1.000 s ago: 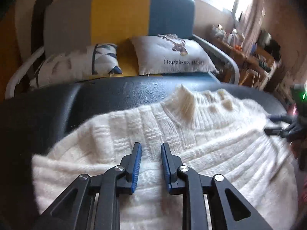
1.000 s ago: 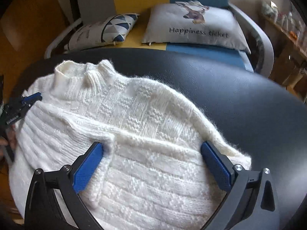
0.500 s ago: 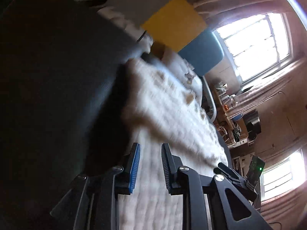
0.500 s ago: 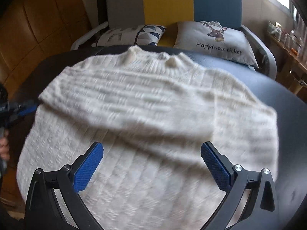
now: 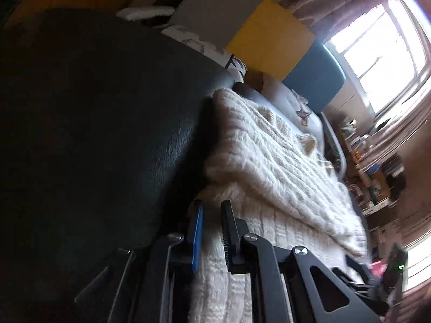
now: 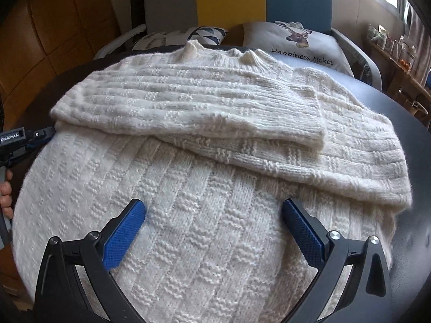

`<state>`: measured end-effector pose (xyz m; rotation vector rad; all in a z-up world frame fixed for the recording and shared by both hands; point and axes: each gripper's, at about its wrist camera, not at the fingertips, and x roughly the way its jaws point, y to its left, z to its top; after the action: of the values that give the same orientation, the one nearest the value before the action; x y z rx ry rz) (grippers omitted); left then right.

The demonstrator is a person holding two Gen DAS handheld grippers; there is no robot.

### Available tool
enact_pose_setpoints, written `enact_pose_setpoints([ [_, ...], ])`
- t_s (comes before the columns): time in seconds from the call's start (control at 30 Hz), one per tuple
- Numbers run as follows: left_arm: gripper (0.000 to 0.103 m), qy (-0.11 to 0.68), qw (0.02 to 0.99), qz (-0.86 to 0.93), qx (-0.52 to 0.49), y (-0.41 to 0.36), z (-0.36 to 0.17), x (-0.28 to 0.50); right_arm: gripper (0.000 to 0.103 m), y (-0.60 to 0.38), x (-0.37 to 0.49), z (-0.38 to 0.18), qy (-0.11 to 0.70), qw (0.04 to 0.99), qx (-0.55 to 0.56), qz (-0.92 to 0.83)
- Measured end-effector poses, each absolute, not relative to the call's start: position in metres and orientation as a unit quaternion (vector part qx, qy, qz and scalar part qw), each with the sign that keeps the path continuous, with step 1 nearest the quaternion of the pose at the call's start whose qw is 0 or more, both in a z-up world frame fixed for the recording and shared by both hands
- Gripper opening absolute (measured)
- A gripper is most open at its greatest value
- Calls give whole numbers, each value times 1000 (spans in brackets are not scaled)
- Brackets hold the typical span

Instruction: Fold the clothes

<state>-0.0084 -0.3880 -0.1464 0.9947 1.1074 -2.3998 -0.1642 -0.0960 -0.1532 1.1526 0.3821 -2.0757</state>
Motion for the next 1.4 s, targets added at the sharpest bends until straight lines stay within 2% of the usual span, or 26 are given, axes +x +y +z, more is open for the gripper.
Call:
enact_pose_setpoints([
  [0.07, 19, 410, 144, -837, 333, -390, -141, -1, 103, -97, -164, -152, 152, 356, 452, -804],
  [0.13, 20, 408, 136, -845, 319, -389, -130, 9, 103, -99, -160, -147, 157, 347, 459, -803],
  [0.23, 21, 385, 96, -861, 318, -378, -119, 4, 103, -107, -146, -125, 133, 391, 439, -798],
  [0.37, 22, 327, 66, -862, 381, -346, -129, -24, 103, -139, -123, -124, 203, 396, 423, -790],
  [0.43, 18, 291, 80, -864, 403, -335, -134, -28, 103, -147, -120, -139, 229, 375, 442, -782],
  [0.57, 20, 253, 82, -878, 397, -322, -119, -18, 103, -126, -125, -137, 183, 373, 466, -781],
  [0.7, 21, 192, 49, -895, 400, -305, -96, 5, 103, -86, -106, -113, 164, 424, 458, -764],
  [0.8, 23, 197, 61, -882, 424, -311, -99, 35, 103, -60, -78, -109, 179, 450, 458, -746],
  [0.9, 24, 209, 86, -864, 451, -318, -106, 68, 103, -38, -65, -131, 208, 419, 485, -739],
  [1.1, 34, 235, 56, -860, 450, -318, -111, 123, 103, -20, -55, -141, 199, 401, 464, -765],
  [1.2, 35, 247, 40, -857, 451, -313, -119, 118, 103, -24, -52, -139, 204, 389, 464, -769],
  [1.37, 34, 247, 26, -870, 426, -298, -107, 111, 103, -22, -39, -130, 226, 383, 441, -779],
  [1.4, 22, 244, 27, -874, 419, -295, -102, 111, 103, -22, -36, -127, 227, 385, 436, -781],
])
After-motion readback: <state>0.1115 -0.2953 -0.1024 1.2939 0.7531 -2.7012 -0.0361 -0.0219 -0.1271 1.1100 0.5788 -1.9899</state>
